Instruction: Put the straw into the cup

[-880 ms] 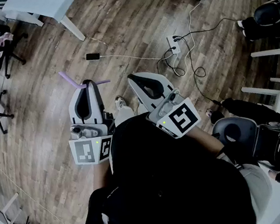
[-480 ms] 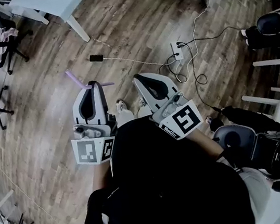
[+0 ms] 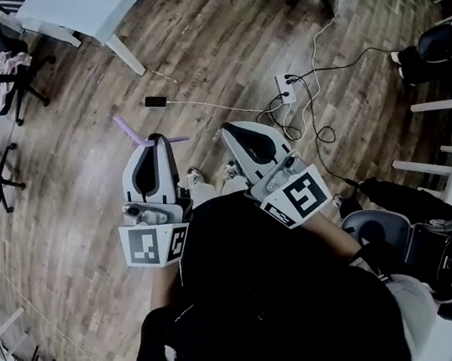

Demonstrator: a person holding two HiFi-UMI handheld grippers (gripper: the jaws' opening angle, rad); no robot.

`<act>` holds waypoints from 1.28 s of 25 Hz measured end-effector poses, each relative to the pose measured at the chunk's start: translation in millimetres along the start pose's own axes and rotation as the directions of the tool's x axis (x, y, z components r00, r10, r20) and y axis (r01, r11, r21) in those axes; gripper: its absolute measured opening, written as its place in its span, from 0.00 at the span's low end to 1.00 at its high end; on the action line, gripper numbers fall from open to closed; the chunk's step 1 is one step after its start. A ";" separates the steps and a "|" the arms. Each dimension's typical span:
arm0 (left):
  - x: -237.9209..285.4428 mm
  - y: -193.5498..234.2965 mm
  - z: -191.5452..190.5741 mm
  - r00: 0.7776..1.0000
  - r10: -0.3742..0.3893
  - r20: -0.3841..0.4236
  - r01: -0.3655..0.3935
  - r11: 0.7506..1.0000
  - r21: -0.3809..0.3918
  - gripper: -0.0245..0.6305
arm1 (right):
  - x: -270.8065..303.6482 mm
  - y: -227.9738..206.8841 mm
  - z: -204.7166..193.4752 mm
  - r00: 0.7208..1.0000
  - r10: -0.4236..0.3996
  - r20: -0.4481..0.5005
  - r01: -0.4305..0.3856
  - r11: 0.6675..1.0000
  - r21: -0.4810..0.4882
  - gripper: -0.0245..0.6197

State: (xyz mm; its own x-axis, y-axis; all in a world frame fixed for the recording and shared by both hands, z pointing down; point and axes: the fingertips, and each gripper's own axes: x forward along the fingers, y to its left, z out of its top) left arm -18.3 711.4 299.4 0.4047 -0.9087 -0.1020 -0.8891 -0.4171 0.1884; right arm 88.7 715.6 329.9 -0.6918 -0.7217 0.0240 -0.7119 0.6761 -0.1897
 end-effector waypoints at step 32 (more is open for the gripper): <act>172.7 40.9 -26.5 0.996 -0.094 -0.003 0.094 0.995 -0.025 0.08 | 86.3 -130.4 13.2 0.995 -0.098 -0.011 0.098 0.995 0.003 0.05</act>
State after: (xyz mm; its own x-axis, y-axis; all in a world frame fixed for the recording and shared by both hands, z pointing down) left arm 20.9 537.1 315.3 0.4875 -0.8653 -0.1163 -0.8414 -0.5012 0.2020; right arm 123.4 563.2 343.7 -0.6200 -0.7828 0.0535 -0.7759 0.6016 -0.1899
